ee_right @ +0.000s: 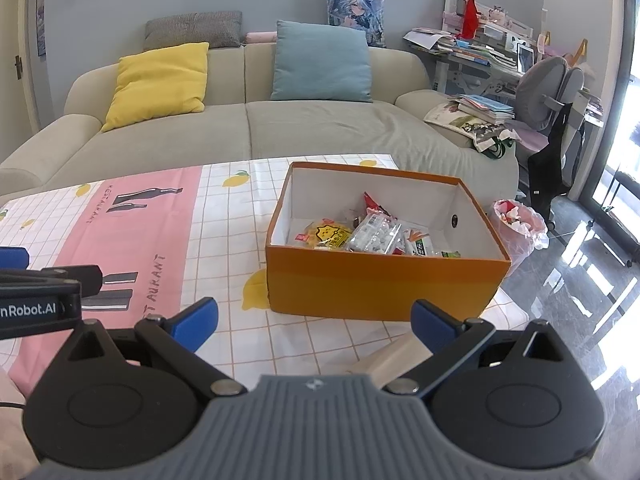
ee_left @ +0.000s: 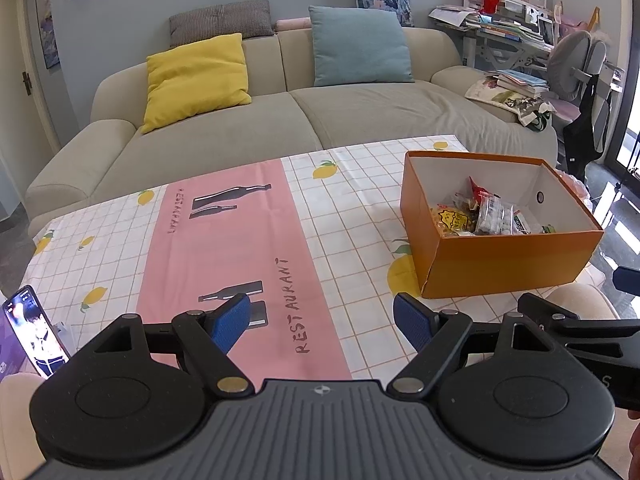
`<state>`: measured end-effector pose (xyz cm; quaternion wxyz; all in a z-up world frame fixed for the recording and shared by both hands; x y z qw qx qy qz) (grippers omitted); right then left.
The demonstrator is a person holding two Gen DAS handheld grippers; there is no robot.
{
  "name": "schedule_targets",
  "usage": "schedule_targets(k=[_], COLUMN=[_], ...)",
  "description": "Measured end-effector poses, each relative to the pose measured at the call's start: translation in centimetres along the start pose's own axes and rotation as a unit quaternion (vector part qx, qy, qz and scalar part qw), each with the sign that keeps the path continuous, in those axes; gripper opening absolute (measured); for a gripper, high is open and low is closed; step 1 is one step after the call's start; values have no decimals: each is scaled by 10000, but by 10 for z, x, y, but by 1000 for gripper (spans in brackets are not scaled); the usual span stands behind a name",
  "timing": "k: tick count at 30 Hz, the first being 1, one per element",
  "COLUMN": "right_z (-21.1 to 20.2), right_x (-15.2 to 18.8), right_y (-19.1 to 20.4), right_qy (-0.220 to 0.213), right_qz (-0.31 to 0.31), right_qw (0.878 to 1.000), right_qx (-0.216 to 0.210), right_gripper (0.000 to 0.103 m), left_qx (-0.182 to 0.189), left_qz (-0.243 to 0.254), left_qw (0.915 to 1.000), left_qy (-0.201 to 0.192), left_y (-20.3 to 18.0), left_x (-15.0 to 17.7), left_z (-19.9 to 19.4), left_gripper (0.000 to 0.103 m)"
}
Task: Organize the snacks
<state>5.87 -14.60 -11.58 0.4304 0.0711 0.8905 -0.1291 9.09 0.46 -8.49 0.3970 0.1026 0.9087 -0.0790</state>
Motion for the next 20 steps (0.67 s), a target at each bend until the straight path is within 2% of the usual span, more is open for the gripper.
schedule_targets(k=[20], right_z=[3], right_x=[1], right_y=[-5], right_qy=[49], right_qz=[-62], right_qw=[9999], right_qx=[-69], right_gripper=[100], left_qx=[-29], left_qz=[-93], left_qw=[9999], left_qy=[27], left_y=[1], left_x=[2], left_z=[1], left_gripper=[95])
Point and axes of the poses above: each gripper's, at about its wrist camera, not at the fingertips, and z roughly the way its jaws point, y to its left, x to its underside, the point moved 8 cm from there along z, roughly the way its jaws point, and after that the axes turned 12 degrees about x, right-handed, at the moved point
